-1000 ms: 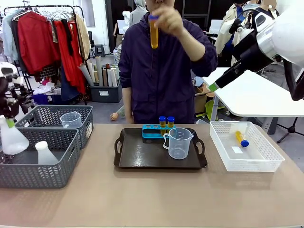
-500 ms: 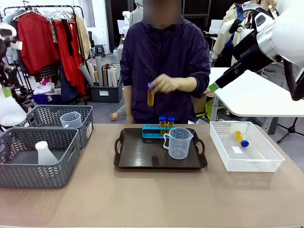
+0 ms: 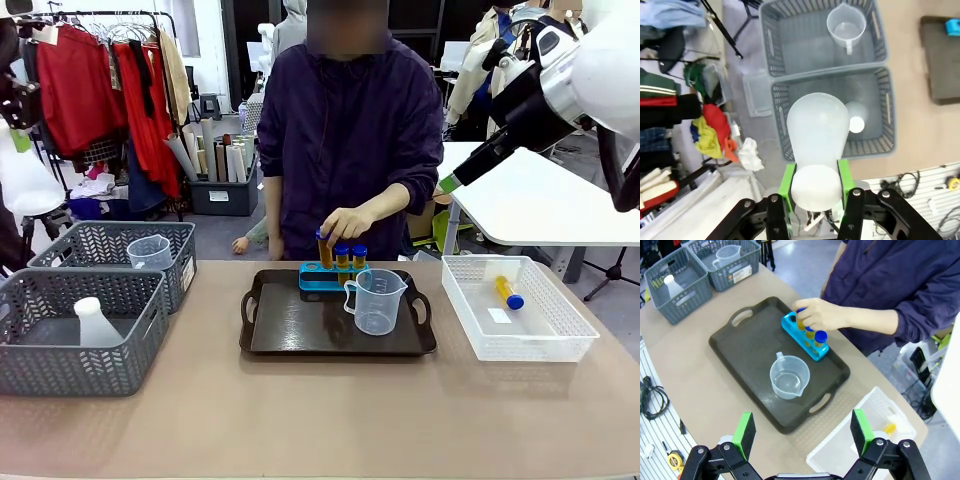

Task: Prepare the laboratory tools.
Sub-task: Pick up one Small flask and place it on the Handle tray.

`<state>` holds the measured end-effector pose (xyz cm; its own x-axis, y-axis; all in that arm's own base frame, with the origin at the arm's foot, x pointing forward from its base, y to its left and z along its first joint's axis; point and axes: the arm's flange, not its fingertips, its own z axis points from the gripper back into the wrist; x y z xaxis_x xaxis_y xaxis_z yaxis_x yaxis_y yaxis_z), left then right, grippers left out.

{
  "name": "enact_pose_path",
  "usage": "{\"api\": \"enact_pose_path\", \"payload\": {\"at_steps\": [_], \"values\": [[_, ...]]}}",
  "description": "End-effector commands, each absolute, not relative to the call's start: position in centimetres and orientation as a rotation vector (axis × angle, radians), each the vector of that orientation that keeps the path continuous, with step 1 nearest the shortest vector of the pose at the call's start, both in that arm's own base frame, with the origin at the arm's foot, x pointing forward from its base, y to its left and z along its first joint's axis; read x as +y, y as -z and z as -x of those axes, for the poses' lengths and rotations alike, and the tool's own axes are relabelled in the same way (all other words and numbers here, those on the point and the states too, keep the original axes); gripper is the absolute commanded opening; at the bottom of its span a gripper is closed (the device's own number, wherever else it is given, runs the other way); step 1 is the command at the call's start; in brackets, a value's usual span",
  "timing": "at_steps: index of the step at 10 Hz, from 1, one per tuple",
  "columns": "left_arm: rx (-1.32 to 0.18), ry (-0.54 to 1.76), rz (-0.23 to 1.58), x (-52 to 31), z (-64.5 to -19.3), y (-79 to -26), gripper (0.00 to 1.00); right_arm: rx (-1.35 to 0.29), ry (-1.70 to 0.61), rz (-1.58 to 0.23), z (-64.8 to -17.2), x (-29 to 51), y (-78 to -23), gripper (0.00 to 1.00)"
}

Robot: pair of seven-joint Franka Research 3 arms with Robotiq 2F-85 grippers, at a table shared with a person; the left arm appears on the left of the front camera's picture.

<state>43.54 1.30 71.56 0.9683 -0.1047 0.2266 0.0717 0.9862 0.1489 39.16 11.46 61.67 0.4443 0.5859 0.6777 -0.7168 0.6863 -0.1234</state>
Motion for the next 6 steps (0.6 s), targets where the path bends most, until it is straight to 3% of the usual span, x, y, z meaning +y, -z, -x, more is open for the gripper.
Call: {"api": "enact_pose_path", "payload": {"at_steps": [1,6], "values": [[-0.216,0.053,-0.137,1.84,-43.51,-70.33,0.0,-0.761,-0.82,-0.206,-39.21,11.43,-61.7,1.0],[-0.216,0.053,-0.137,1.84,-43.51,-70.33,0.0,-0.761,-0.82,-0.206,-39.21,11.43,-61.7,1.0]]}}
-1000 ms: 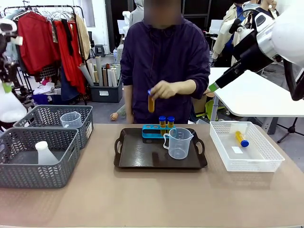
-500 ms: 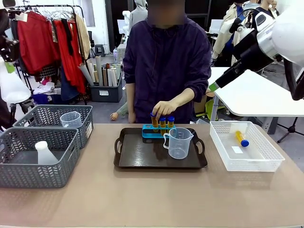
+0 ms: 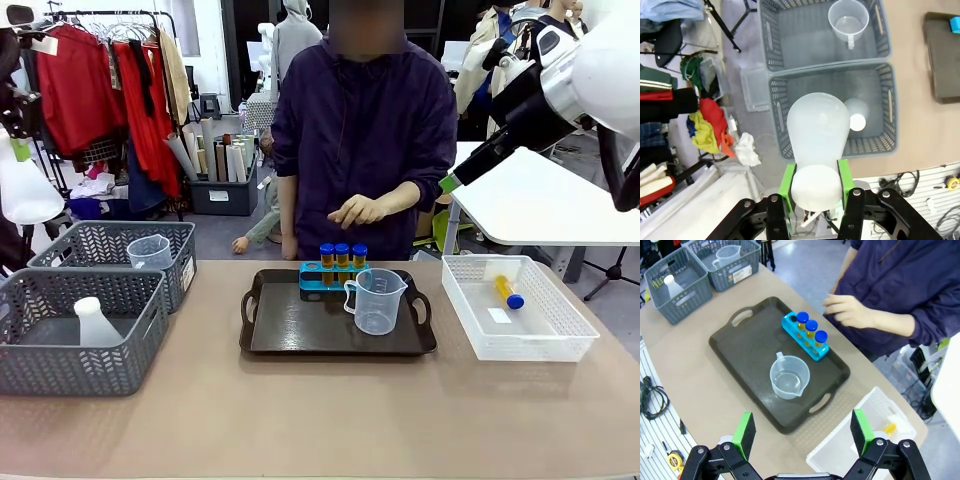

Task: Prepare the laboratory tools.
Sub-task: Pick up one Small flask and place it on the Handle tray.

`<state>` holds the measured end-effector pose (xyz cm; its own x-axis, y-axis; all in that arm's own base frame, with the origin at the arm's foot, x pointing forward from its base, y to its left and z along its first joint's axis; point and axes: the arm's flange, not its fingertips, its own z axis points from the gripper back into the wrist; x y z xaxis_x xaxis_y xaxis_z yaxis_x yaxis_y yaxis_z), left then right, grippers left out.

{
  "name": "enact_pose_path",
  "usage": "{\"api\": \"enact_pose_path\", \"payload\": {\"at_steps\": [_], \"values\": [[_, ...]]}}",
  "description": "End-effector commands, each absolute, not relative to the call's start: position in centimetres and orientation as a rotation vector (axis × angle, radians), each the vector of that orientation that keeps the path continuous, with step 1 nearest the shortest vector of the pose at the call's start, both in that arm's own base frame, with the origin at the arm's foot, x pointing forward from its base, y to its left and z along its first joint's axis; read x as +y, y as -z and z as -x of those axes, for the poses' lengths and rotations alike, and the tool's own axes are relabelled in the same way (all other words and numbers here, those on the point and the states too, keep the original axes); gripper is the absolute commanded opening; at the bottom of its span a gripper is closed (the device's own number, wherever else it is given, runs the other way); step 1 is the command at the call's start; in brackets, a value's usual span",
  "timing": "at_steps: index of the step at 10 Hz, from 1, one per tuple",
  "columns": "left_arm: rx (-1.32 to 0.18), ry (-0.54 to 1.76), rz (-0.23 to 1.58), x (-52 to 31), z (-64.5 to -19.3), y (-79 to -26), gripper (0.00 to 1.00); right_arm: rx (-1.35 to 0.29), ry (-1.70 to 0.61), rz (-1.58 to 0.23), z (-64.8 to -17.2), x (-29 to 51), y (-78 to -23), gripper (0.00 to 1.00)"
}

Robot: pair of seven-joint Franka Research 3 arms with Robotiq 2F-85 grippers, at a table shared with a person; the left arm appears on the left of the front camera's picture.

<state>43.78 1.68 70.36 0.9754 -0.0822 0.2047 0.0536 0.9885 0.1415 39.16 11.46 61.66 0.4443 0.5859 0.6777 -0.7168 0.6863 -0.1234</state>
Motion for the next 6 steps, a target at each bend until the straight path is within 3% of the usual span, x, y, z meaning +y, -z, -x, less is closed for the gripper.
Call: {"api": "enact_pose_path", "payload": {"at_steps": [1,4,6], "values": [[-0.216,0.053,-0.137,1.8,-43.5,-70.3,0.0,-0.761,-0.82,-0.206,-39.2,11.4,-61.7,1.0],[-0.212,0.069,-0.136,1.7,-43.8,-70.4,0.0,-0.761,-0.82,-0.206,-39.2,11.4,-61.7,1.0],[-0.255,0.175,-0.164,-0.8,-41.8,-74.6,0.0,-0.761,-0.82,-0.206,-39.2,11.4,-61.7,1.0]]}}
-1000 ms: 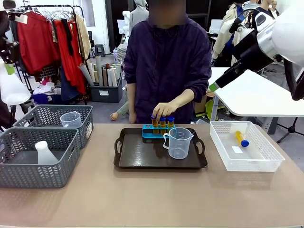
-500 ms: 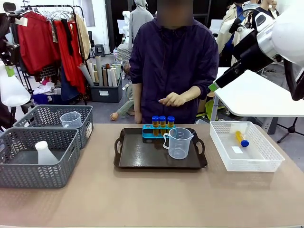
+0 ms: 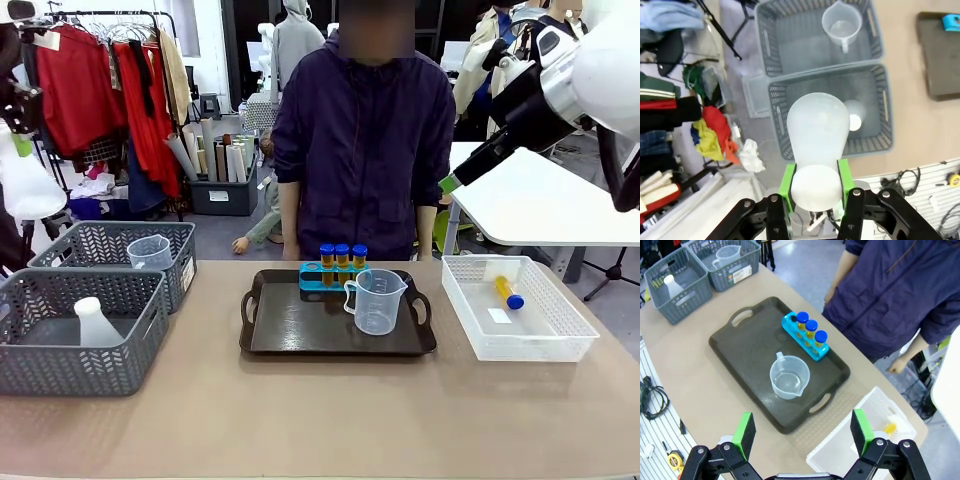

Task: Prepare the laboratory tools.
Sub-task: Pick up one Small flask and place it on the Handle tray.

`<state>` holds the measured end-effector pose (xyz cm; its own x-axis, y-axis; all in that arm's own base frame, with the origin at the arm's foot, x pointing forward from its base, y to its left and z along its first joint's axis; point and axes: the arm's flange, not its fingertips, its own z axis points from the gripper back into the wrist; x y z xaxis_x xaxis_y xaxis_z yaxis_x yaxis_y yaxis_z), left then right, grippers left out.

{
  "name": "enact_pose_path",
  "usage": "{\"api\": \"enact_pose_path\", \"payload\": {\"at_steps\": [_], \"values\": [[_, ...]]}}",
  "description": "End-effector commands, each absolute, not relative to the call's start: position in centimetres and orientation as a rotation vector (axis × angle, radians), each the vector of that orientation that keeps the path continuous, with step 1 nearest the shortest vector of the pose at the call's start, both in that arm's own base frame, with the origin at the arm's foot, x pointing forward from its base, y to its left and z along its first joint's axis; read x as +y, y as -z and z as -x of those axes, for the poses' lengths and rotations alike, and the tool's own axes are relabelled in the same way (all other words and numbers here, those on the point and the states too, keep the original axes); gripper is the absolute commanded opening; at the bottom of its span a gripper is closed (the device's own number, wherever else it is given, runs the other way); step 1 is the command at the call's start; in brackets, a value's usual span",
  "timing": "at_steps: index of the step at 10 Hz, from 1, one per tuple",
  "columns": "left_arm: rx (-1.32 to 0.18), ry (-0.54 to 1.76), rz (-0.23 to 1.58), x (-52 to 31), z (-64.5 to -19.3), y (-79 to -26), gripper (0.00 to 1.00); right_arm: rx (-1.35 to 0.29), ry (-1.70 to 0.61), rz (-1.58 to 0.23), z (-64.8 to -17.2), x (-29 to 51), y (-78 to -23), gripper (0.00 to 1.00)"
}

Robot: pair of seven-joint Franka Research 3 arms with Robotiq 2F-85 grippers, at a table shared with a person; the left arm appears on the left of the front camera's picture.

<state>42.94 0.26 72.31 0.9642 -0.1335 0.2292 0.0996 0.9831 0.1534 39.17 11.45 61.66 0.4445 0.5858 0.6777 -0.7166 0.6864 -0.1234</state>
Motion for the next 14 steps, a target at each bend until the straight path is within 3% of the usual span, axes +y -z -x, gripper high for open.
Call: {"api": "enact_pose_path", "payload": {"at_steps": [1,4,7,10,14], "values": [[-0.26,0.211,-0.17,-2.6,-41.1,-76.1,0.0,-0.761,-0.82,-0.206,-39.2,11.4,-61.7,1.0],[-0.301,0.305,-0.194,-8.5,-40.4,-79.4,0.0,-0.761,-0.82,-0.206,-39.2,11.4,-61.7,1.0],[-0.327,0.522,-0.196,-14.4,-41.5,-79.4,0.0,-0.761,-0.82,-0.206,-39.2,11.4,-61.7,1.0],[-0.335,0.749,-0.135,-20.9,-42.7,-75.9,0.0,-0.761,-0.82,-0.206,-39.2,11.4,-61.7,1.0],[-0.354,0.846,-0.107,-27.2,-44.7,-70.2,0.0,-0.761,-0.82,-0.206,-39.2,11.4,-61.7,1.0]]}}
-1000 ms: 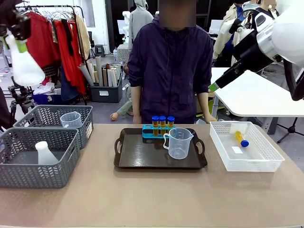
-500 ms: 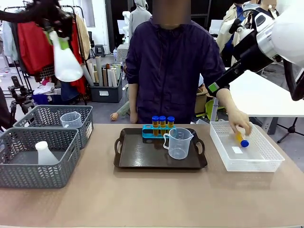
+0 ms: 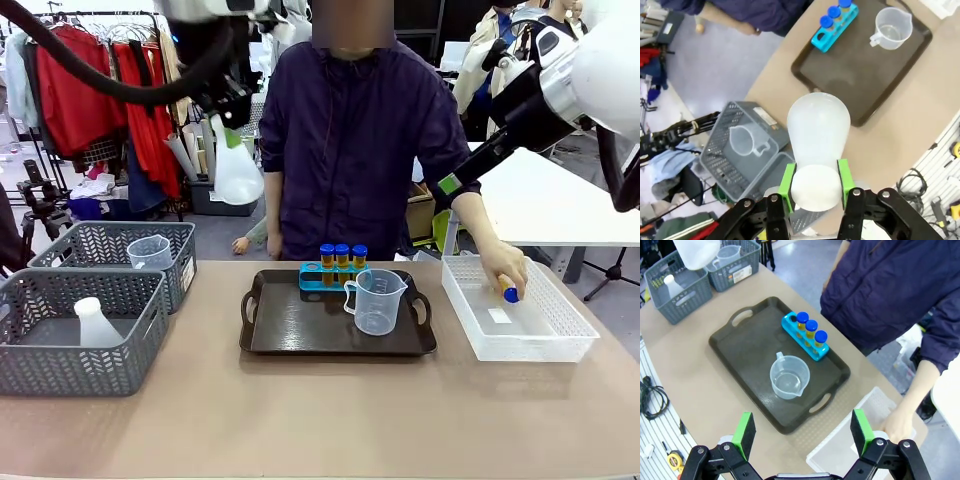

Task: Prepare the laboratory tools.
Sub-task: Pick up one Small flask and place it on the Handle tray.

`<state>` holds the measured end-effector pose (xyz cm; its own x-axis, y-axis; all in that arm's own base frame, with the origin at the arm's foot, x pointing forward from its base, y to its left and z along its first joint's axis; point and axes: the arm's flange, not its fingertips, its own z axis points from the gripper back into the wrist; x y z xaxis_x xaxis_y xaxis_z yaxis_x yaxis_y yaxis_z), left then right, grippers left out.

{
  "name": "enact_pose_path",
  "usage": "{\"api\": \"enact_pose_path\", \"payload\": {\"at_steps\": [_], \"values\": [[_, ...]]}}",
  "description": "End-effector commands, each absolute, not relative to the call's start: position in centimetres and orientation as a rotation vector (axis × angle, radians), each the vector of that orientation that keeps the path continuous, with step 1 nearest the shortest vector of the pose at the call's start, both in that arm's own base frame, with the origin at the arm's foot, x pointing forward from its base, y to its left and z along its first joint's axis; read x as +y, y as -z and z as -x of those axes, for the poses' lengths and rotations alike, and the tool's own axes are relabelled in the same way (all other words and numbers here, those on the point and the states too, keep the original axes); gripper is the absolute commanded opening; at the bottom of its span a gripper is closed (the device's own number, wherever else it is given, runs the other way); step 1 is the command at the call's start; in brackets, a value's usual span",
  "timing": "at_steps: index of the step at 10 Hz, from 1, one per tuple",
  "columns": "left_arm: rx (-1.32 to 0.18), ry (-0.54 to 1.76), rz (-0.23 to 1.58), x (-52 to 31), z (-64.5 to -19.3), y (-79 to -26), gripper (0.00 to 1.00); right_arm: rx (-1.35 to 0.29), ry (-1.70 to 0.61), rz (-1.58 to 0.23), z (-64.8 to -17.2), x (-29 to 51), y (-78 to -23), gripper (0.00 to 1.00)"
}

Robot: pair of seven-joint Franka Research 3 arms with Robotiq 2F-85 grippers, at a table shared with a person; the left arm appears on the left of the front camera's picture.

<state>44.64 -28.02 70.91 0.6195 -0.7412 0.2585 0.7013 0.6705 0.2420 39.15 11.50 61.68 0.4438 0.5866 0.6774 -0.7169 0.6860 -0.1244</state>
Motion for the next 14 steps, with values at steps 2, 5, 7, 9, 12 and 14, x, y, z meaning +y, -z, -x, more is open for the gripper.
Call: {"api": "enact_pose_path", "payload": {"at_steps": [2,5,7,9,12,14], "values": [[-0.341,0.842,-0.087,-26.9,-45.7,-69.7,0.0,-0.761,-0.82,-0.206,-39.2,11.4,-61.7,1.0],[-0.337,0.84,-0.118,-28.5,-45.2,-69.7,0.0,-0.761,-0.82,-0.206,-39.2,11.4,-61.7,1.0],[-0.337,0.84,-0.118,-28.5,-45.2,-69.7,0.0,-0.761,-0.82,-0.206,-39.2,11.4,-61.7,1.0],[-0.301,0.849,-0.099,-29.6,-46.5,-68.8,0.0,-0.761,-0.82,-0.206,-39.2,11.4,-61.7,1.0],[-0.239,0.999,-0.044,-32.1,-49.9,-64.7,0.0,-0.761,-0.82,-0.206,-39.2,11.4,-61.7,1.0],[-0.215,1.042,-0.046,-34.5,-51.5,-60.7,0.0,-0.761,-0.82,-0.206,-39.2,11.4,-61.7,1.0]]}}
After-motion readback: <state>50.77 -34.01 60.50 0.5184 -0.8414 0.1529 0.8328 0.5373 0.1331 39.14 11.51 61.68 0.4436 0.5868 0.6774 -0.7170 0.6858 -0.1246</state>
